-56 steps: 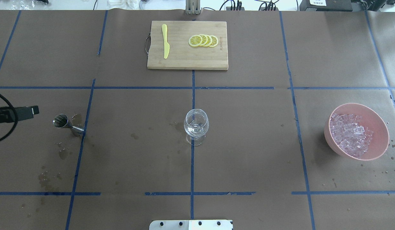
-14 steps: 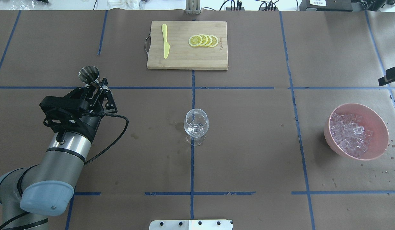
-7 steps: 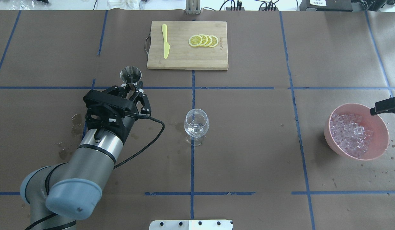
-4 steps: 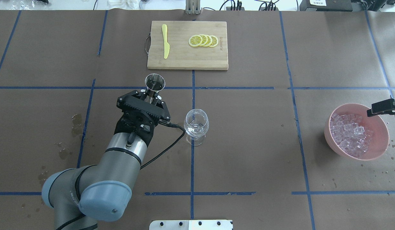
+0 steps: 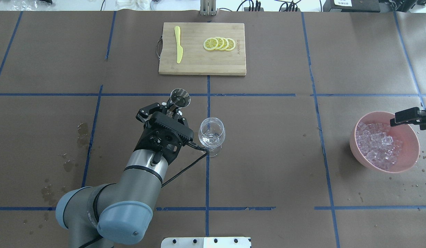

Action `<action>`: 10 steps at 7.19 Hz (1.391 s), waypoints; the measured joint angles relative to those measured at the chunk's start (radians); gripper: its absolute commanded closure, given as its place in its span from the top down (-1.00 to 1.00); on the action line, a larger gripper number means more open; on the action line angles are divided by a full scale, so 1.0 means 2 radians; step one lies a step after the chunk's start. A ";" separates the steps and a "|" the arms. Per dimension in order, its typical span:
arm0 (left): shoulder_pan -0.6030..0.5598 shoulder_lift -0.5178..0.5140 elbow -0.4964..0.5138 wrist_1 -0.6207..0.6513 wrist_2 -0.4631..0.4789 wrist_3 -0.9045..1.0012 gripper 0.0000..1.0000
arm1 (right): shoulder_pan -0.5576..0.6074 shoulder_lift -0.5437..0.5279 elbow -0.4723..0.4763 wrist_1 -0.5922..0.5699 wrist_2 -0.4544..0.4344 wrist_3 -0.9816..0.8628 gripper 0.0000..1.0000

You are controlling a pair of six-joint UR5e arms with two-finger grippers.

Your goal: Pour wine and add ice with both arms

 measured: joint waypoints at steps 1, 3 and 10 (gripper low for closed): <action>0.006 -0.003 0.002 0.000 0.002 0.025 -1.00 | 0.000 0.000 0.000 0.000 0.000 0.000 1.00; 0.014 -0.013 0.011 0.000 0.016 0.078 -1.00 | 0.000 0.001 0.000 0.000 0.000 0.001 1.00; 0.016 -0.038 0.030 0.001 0.055 0.331 -1.00 | -0.001 0.003 -0.001 0.000 0.001 0.004 1.00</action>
